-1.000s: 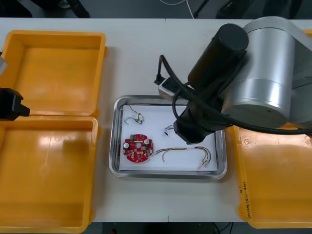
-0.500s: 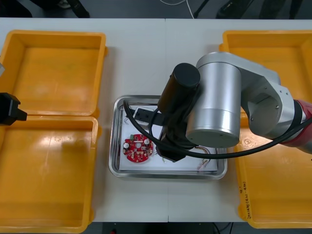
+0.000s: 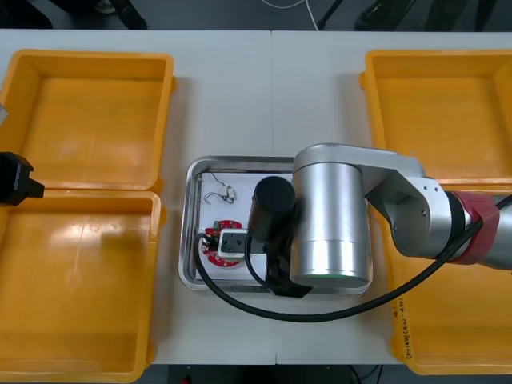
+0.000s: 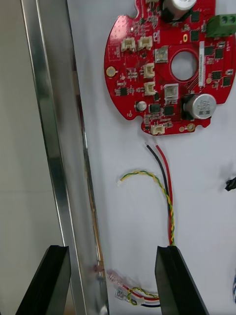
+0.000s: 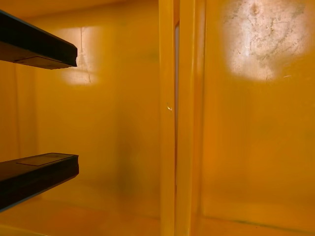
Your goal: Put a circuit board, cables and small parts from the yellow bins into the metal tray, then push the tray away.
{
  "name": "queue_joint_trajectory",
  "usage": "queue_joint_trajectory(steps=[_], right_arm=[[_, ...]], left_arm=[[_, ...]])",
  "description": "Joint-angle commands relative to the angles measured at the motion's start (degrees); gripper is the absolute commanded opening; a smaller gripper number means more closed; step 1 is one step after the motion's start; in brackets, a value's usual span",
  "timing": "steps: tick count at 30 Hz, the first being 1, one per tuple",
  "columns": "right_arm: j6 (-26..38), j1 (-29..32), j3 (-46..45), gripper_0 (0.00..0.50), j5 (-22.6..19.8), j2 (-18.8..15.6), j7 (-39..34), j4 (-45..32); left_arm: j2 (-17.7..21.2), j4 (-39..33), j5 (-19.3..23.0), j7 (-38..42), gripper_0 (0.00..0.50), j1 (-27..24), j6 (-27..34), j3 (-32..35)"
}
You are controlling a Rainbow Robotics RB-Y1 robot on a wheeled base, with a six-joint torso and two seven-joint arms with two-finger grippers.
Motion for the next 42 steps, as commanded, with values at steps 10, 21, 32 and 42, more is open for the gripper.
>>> queue_joint_trajectory(steps=[10,21,32,42], right_arm=[[-0.56,0.52,5.26,0.5,6.88,5.08,0.42,2.74],[-0.47,4.3,5.61,0.5,10.92,7.37,-0.55,2.83],[-0.47,6.76,7.37,0.5,12.51,7.02,-0.99,3.01],[-0.73,7.2,9.83,0.5,16.72,7.19,-1.69,3.01]], left_arm=[[2.67,-1.65,0.34,-3.94,0.5,1.11,0.35,1.78],[2.67,-1.65,0.34,-3.94,0.5,1.11,0.35,1.78],[2.67,-1.65,0.34,-3.94,0.5,1.11,0.35,1.78],[2.67,-1.65,0.34,-3.94,0.5,1.11,0.35,1.78]])
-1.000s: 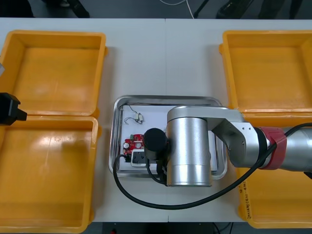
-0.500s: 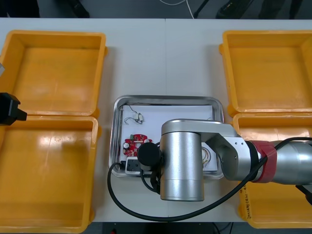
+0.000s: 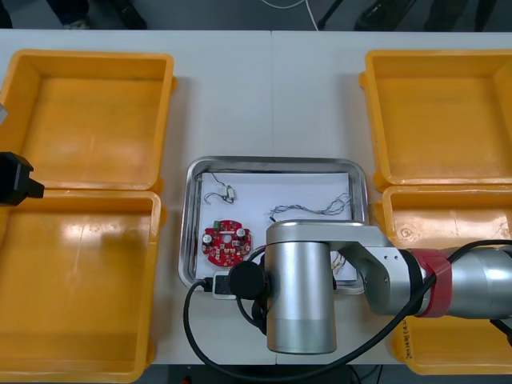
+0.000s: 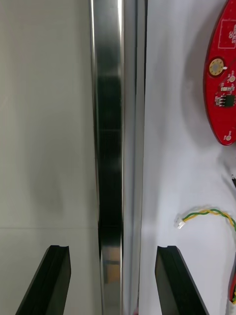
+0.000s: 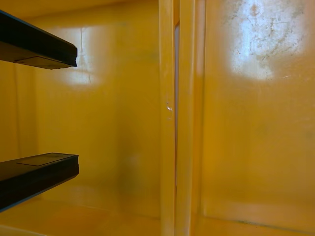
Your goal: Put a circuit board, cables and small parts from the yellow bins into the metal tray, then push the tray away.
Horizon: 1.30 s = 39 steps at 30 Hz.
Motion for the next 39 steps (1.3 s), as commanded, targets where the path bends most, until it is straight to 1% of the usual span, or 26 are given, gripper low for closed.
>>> queue_joint_trajectory(steps=[1,4,5,6,7,8,9,10,11,12,13,14,17,29,34,39], right_arm=[[-0.57,0.55,1.37,0.5,1.01,1.03,-1.73,-0.29],[-0.57,0.55,1.46,0.5,1.36,1.12,-2.08,-0.29],[-0.57,0.55,1.46,0.479,1.36,1.21,-2.25,-0.29],[-0.57,0.55,1.46,0.447,1.36,1.21,-2.25,-0.29],[-0.57,0.55,1.46,0.447,1.44,1.3,-2.43,-0.29],[-0.57,0.46,1.46,0.328,1.44,1.3,-2.52,-0.29],[-0.57,0.55,1.55,0.328,1.53,1.39,-2.69,-0.29],[-0.57,0.55,1.55,0.143,1.71,1.47,-2.78,-0.29],[-0.57,0.55,1.55,0.143,1.71,1.47,-2.87,-0.29],[-0.57,0.55,1.55,0.048,1.71,1.47,-2.96,-0.29],[-0.57,0.55,1.55,0.048,1.88,1.56,-3.13,-0.29],[-0.66,0.55,1.55,0.0,1.97,1.56,-3.22,-0.29],[-0.57,0.55,1.55,0.0,2.59,1.74,-3.31,-0.29],[-1.28,0.11,1.46,0.0,8.92,1.74,-2.61,-0.29],[-1.8,-0.68,1.19,0.0,9.53,1.03,-2.34,-0.29],[-2.59,-1.56,0.49,0.0,11.11,0.24,-1.81,-0.29]], left_arm=[[2.64,-1.61,0.34,-3.94,0.5,1.1,0.35,1.78],[2.64,-1.61,0.34,-3.94,0.5,1.1,0.35,1.78],[2.64,-1.61,0.34,-3.94,0.5,1.1,0.35,1.78],[2.64,-1.61,0.34,-3.94,0.5,1.1,0.35,1.78],[2.64,-1.61,0.34,-3.94,0.5,1.1,0.35,1.78],[2.64,-1.61,0.34,-3.94,0.5,1.1,0.35,1.78],[2.64,-1.61,0.34,-3.94,0.5,1.1,0.35,1.78],[2.64,-1.61,0.34,-3.94,0.5,1.1,0.35,1.78],[2.64,-1.61,0.34,-3.94,0.5,1.1,0.35,1.78],[2.64,-1.61,0.34,-3.94,0.5,1.1,0.35,1.78],[2.64,-1.61,0.34,-3.94,0.5,1.1,0.35,1.78],[2.64,-1.61,0.34,-3.94,0.5,1.1,0.35,1.78],[2.64,-1.61,0.34,-3.94,0.5,1.1,0.35,1.78],[2.64,-1.61,0.34,-3.94,0.5,1.1,0.35,1.78],[2.64,-1.61,0.34,-3.94,0.5,1.1,0.35,1.78],[2.64,-1.61,0.34,-3.94,0.5,1.1,0.35,1.78]])
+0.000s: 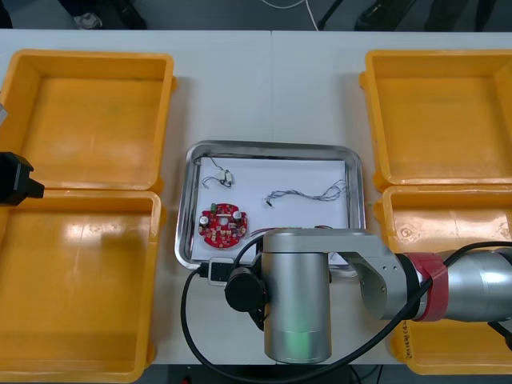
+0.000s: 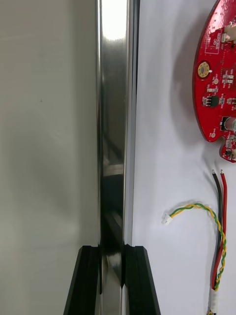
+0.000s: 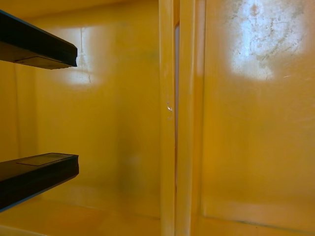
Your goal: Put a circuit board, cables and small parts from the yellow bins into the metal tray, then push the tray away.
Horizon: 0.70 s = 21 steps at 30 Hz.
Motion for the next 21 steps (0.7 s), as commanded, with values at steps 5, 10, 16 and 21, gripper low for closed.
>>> queue_joint_trajectory(steps=[5,10,16,21], right_arm=[[-1.93,-2.54,-0.37,0.0,3.62,-1.06,-0.6,-0.43],[-2.9,-3.06,-1.07,0.0,4.85,-1.5,-0.42,0.45],[-5.1,-3.94,-2.66,0.0,6.78,-1.59,0.28,3.44],[-9.58,-4.3,-4.06,0.0,6.87,-1.68,0.63,6.16]], left_arm=[[2.63,-1.6,0.34,-3.94,0.5,1.1,0.35,1.78],[2.63,-1.6,0.34,-3.94,0.5,1.1,0.35,1.78],[2.63,-1.6,0.34,-3.94,0.5,1.1,0.35,1.78],[2.63,-1.6,0.34,-3.94,0.5,1.1,0.35,1.78]])
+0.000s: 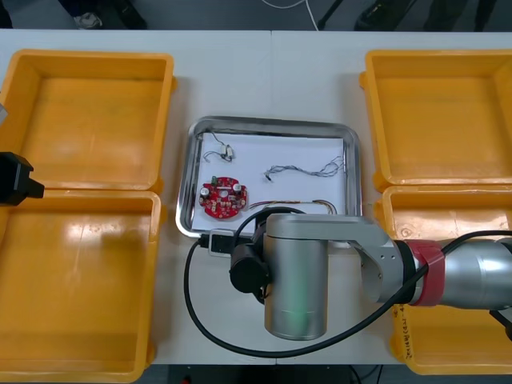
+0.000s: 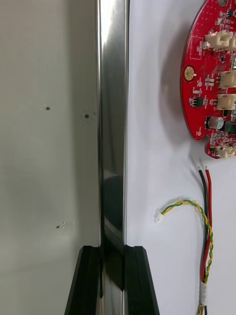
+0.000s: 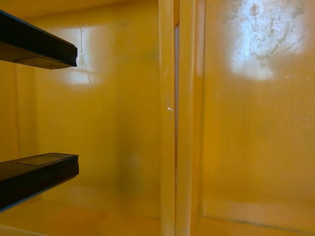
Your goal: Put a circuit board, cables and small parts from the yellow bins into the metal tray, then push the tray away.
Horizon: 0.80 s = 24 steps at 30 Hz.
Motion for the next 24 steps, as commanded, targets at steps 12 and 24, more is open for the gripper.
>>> queue_joint_trajectory(steps=[12,24], right_arm=[[-12.08,-4.22,-5.7,0.0,2.17,-1.63,3.52,6.98],[-19.82,-5.1,-6.93,0.0,5.68,-2.69,11.17,11.29]], left_arm=[[2.63,-1.6,0.34,-3.94,0.5,1.1,0.35,1.78],[2.63,-1.6,0.34,-3.94,0.5,1.1,0.35,1.78]])
